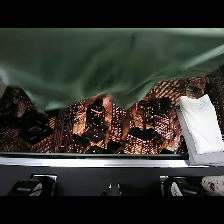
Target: Fold the shirts.
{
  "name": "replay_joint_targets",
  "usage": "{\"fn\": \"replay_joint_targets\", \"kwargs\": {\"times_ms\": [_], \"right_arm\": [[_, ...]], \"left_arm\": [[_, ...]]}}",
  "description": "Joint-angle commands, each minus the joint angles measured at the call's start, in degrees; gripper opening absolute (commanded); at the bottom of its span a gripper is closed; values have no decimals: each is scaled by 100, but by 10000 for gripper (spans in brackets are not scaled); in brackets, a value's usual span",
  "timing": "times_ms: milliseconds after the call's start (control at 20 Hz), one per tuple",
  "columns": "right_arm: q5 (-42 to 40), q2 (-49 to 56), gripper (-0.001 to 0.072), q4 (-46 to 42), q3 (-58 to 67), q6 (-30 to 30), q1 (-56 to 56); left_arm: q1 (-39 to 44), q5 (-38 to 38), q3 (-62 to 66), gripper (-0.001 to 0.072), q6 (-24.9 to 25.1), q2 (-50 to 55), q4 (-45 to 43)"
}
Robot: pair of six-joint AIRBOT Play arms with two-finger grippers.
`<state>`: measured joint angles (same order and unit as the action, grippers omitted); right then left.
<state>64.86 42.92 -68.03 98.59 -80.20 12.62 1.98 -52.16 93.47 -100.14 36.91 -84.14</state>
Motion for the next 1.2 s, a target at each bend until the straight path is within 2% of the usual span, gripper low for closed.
{"fn": "replay_joint_targets", "kwargs": {"times_ms": [0, 150, 300, 450, 550, 650, 750, 900, 1000, 1150], "right_arm": [[-149, -680, 16, -743, 782, -546, 2], [-101, -551, 16, -750, 782, -612, 2], [107, -107, 16, -780, 782, -544, 2], [1250, 992, 16, -772, 780, -575, 2], [2197, 2090, 17, -603, 708, -667, -4], [2592, 3274, 16, -291, 514, -756, -4], [2380, 4371, 15, -74, 442, -763, -114], [1381, 5534, 16, -166, 442, -763, -584], [544, 5980, 16, -160, 442, -800, -820], [-686, 6205, 16, -96, 442, -1283, -859]], "left_arm": [[-107, -7, 721, 24, -297, -503, -393], [-107, -376, 719, 24, -37, -348, -420], [-107, -1292, 688, 24, 284, 146, -509], [-107, -1991, 225, 24, 472, 935, -728], [-109, -1987, -420, 24, 476, 1561, -863], [-129, -1919, -1123, 25, 452, 2337, -870], [-131, -1617, -1550, 24, 455, 3224, -868], [-131, -1311, -1311, 24, 446, 4529, -859], [-131, -1115, -890, 24, 365, 5219, -861], [-131, -706, -201, 24, 365, 5882, -863]]}}
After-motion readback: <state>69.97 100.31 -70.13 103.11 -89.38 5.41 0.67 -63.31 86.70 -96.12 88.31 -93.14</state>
